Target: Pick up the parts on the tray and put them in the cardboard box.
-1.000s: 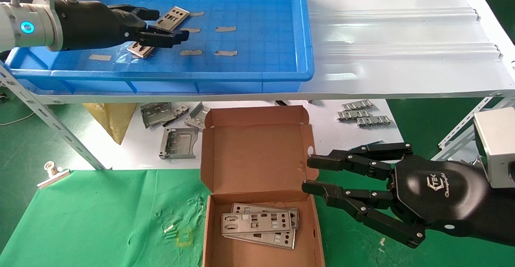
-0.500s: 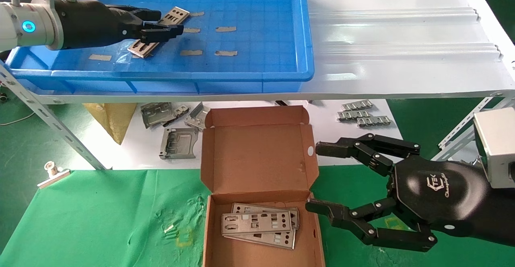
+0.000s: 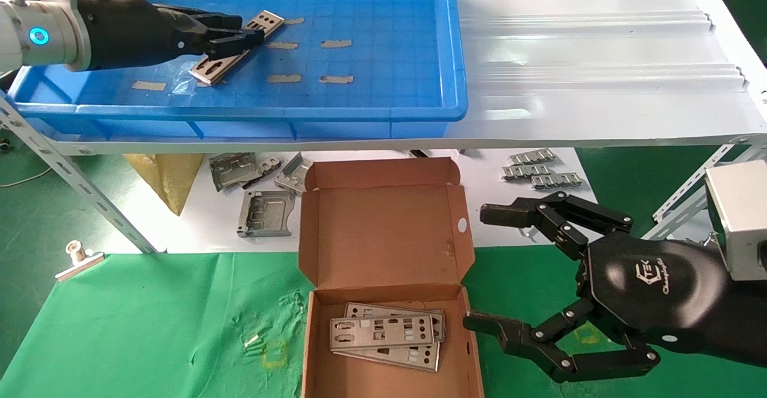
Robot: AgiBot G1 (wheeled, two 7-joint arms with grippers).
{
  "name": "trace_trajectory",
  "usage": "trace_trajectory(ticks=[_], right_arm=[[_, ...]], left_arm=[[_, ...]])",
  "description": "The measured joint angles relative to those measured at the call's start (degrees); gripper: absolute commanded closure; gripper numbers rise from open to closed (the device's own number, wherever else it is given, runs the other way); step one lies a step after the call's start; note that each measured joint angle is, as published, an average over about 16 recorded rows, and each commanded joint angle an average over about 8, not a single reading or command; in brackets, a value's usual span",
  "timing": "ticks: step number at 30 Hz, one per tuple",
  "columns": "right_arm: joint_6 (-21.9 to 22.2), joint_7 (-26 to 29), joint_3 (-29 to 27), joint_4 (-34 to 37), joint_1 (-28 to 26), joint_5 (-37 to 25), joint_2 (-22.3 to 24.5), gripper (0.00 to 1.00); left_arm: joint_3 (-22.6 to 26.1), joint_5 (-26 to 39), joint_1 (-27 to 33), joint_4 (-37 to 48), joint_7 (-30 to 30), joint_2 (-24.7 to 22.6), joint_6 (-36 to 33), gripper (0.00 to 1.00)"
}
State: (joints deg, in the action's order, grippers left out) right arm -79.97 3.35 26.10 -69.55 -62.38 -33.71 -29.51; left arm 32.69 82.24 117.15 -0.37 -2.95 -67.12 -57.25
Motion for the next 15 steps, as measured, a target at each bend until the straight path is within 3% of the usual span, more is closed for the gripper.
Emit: trace_trajectory(ticks=[15], right_arm=[[0.0, 0.0, 0.0, 0.0, 0.0, 0.0, 0.0, 0.0]], left_arm=[[-2.0, -2.9, 1.6, -1.5, 2.3, 0.9, -3.9, 1.0]])
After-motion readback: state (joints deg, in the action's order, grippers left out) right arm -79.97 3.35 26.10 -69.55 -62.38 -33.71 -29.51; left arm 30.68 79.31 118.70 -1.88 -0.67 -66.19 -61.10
